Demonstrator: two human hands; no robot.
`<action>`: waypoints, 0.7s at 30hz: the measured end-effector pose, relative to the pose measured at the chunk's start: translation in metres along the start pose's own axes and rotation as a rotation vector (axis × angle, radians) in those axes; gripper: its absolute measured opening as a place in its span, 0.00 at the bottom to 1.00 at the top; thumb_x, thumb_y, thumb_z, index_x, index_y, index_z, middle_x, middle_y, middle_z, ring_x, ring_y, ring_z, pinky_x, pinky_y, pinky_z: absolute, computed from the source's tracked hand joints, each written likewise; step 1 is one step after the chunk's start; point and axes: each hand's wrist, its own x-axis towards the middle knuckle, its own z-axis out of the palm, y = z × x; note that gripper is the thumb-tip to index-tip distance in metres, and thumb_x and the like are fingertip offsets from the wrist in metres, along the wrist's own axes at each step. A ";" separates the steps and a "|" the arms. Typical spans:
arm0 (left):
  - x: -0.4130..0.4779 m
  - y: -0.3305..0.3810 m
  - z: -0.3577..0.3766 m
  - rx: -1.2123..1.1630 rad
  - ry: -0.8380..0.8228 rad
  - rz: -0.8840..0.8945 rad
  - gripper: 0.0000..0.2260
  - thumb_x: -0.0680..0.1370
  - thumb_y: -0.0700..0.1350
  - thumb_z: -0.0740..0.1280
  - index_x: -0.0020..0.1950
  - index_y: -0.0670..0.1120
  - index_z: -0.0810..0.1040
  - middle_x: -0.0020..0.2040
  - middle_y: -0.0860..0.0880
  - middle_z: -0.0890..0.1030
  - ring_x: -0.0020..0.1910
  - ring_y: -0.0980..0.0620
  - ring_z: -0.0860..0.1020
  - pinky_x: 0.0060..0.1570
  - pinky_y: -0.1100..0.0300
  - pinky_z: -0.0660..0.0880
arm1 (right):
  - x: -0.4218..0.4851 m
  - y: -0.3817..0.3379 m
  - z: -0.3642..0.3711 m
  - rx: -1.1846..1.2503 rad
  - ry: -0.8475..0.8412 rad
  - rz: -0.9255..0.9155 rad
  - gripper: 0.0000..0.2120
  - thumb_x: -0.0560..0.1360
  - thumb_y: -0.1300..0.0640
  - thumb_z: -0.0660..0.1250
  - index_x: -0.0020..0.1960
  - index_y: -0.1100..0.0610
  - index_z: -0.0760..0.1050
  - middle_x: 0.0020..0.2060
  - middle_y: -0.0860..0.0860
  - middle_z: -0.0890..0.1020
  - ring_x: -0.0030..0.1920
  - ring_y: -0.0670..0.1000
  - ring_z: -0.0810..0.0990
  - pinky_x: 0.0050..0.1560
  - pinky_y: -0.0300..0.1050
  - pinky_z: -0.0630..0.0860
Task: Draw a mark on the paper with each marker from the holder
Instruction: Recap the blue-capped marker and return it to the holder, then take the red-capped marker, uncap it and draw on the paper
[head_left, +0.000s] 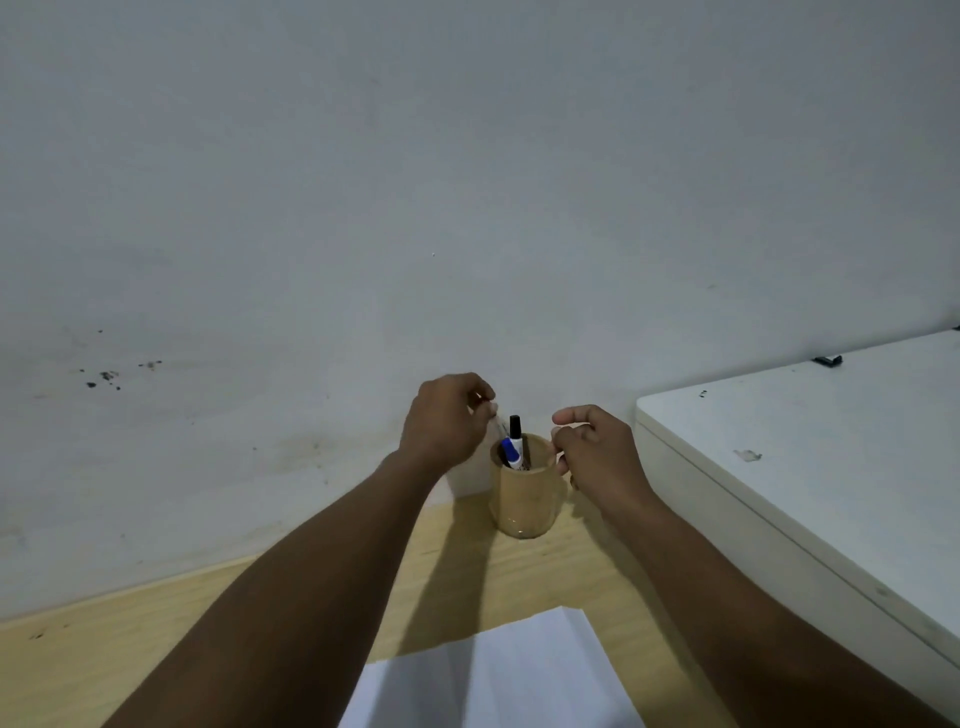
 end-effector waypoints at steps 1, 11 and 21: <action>0.000 0.003 -0.012 -0.017 0.025 0.002 0.06 0.76 0.46 0.74 0.51 0.47 0.86 0.45 0.49 0.87 0.44 0.50 0.83 0.50 0.56 0.80 | -0.003 -0.006 0.003 0.021 -0.001 -0.005 0.07 0.77 0.63 0.64 0.52 0.56 0.79 0.36 0.55 0.84 0.30 0.50 0.79 0.29 0.38 0.71; -0.056 -0.009 -0.148 -0.450 0.067 -0.197 0.08 0.78 0.48 0.74 0.46 0.44 0.85 0.41 0.47 0.87 0.36 0.52 0.85 0.39 0.58 0.79 | -0.079 -0.065 0.102 0.738 -0.436 0.449 0.27 0.73 0.34 0.70 0.55 0.57 0.78 0.34 0.54 0.82 0.25 0.48 0.72 0.24 0.39 0.63; -0.164 -0.076 -0.174 -0.864 0.086 -0.544 0.13 0.81 0.49 0.69 0.43 0.40 0.78 0.32 0.48 0.77 0.31 0.50 0.81 0.37 0.59 0.79 | -0.126 -0.076 0.158 0.605 -0.545 0.208 0.08 0.80 0.55 0.67 0.47 0.59 0.76 0.28 0.54 0.79 0.22 0.48 0.71 0.24 0.39 0.66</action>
